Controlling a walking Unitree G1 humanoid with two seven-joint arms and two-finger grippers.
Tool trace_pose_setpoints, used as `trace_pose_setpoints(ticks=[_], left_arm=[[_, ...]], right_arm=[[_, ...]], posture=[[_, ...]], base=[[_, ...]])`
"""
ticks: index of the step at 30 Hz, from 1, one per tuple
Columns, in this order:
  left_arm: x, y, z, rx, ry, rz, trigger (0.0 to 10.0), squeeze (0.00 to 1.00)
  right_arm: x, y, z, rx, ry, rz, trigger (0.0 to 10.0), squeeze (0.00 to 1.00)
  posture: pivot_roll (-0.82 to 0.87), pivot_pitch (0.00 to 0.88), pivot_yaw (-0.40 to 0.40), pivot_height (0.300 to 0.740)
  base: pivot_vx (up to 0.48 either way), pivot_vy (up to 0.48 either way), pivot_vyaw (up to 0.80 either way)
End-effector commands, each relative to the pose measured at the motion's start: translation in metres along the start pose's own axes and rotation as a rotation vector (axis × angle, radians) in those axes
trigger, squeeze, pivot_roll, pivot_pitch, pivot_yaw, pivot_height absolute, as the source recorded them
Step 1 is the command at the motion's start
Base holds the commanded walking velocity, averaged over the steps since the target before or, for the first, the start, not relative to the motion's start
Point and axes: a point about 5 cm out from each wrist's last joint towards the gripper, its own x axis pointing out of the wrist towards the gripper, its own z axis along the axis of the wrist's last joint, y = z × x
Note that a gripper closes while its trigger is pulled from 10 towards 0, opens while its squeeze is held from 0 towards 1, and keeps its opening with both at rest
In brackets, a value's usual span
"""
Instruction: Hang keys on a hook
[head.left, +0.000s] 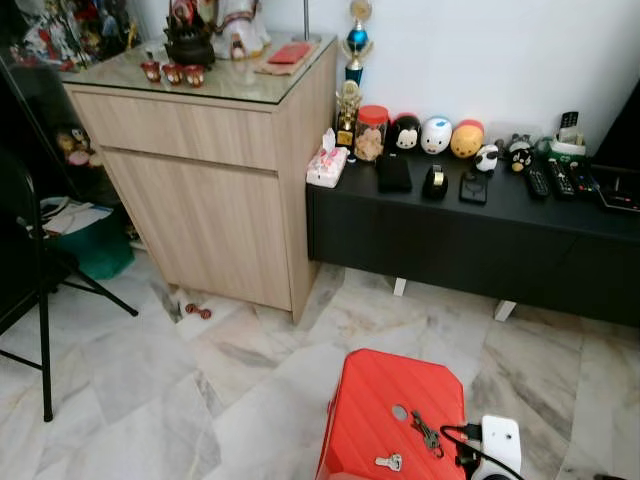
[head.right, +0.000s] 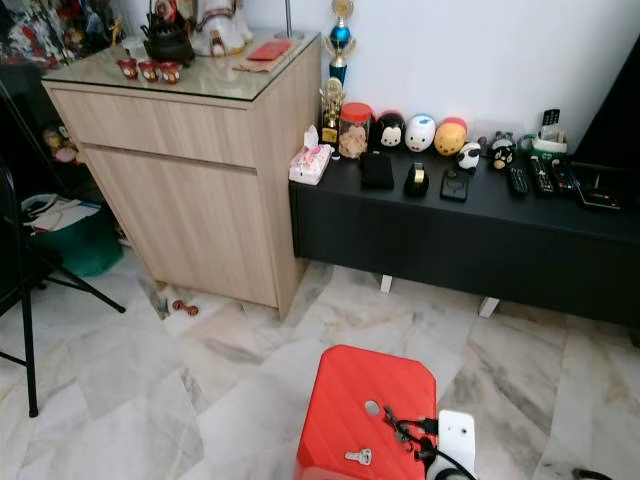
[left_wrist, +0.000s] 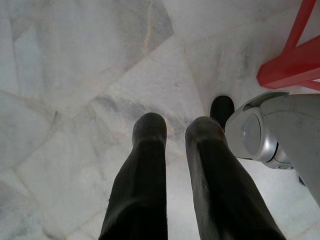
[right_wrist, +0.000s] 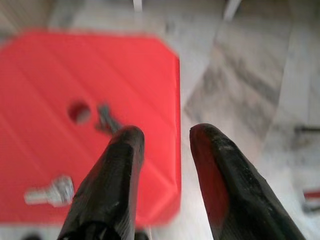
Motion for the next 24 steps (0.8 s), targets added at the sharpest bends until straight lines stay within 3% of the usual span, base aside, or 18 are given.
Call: trace_pose_setpoints(ticks=[1, 7, 10, 14, 24], left_arm=[[-0.001, 0.001, -0.004, -0.01, 0.008, 0.007, 10.0, 0.0], [-0.002, 0.001, -0.005, -0.061, -0.008, 0.017, 10.0, 0.0], [-0.002, 0.002, -0.005, -0.084, -0.013, 0.025, 10.0, 0.0], [-0.003, 0.003, -0.006, -0.189, -0.048, 0.069, 10.0, 0.0], [-0.004, 0.003, -0.001, -0.222, -0.107, 0.071, 10.0, 0.0]], right_arm=[[0.002, 0.001, 0.014, 0.019, -0.087, 0.005, 10.0, 0.0], [0.003, 0.01, 0.047, 0.036, -0.29, 0.016, 10.0, 0.0], [0.003, 0.013, 0.051, 0.033, -0.305, 0.022, 10.0, 0.0], [0.004, 0.018, 0.06, 0.035, -0.34, 0.031, 10.0, 0.0], [0.004, 0.034, 0.066, 0.069, -0.361, 0.08, 10.0, 0.0]], posture=[[0.14, 0.0, -0.011, 0.74], [0.13, 0.0, -0.014, 0.74], [0.13, 0.0, -0.015, 0.74], [0.14, 0.0, -0.02, 0.74], [0.14, 0.0, -0.018, 0.74]], base=[[0.0, 0.0, 0.0], [0.0, 0.0, 0.0], [0.0, 0.0, 0.0], [0.0, 0.0, 0.0], [0.0, 0.0, 0.0]])
